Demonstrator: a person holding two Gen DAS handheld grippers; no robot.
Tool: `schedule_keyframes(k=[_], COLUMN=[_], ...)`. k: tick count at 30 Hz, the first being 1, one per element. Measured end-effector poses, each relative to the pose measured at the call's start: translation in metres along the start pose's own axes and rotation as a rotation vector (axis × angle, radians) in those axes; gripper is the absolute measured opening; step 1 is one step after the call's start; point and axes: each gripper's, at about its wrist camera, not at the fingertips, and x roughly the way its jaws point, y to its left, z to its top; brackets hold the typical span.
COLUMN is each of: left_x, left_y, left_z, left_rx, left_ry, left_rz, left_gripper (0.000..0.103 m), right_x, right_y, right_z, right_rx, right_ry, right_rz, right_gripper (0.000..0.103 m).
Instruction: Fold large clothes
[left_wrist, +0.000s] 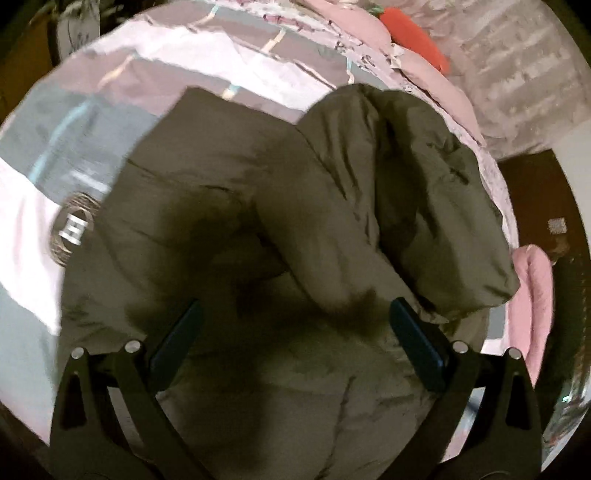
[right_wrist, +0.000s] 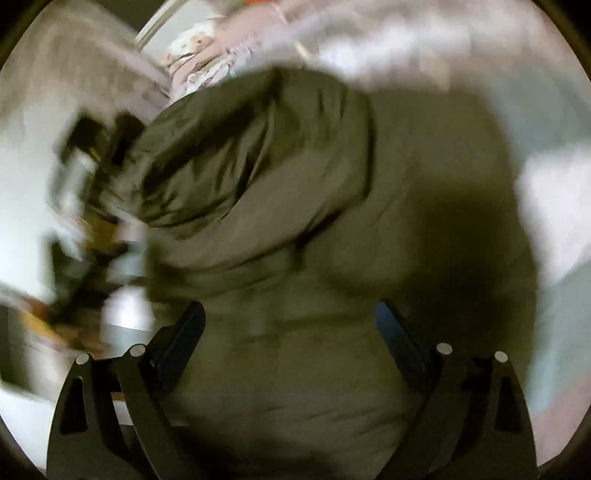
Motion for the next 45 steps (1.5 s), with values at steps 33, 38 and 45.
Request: schedule_keyframes(k=[33,38,45], left_x=[-0.042,0.017,0.063], left_y=[-0.096,-0.085,-0.061], left_z=[-0.022,-0.017,-0.017], left_rx=[0.286,0.250,0.259], left_ry=[-0.199,-0.052,0.075], left_rz=[0.117,0.138,0.206], left_gripper=[0.056,0.052,0.067], right_x=[0.024,0.095,0.122], right_y=[0.100,0.095,0.086], right_z=[-0.017,0.017,0.029], right_rx=[-0.475,-0.397,-0.403], right_ry=[-0.457,-0.245,-0.209], right_rz=[-0.140,-0.322,-0.373], right_gripper=[0.073,0.043,0.043])
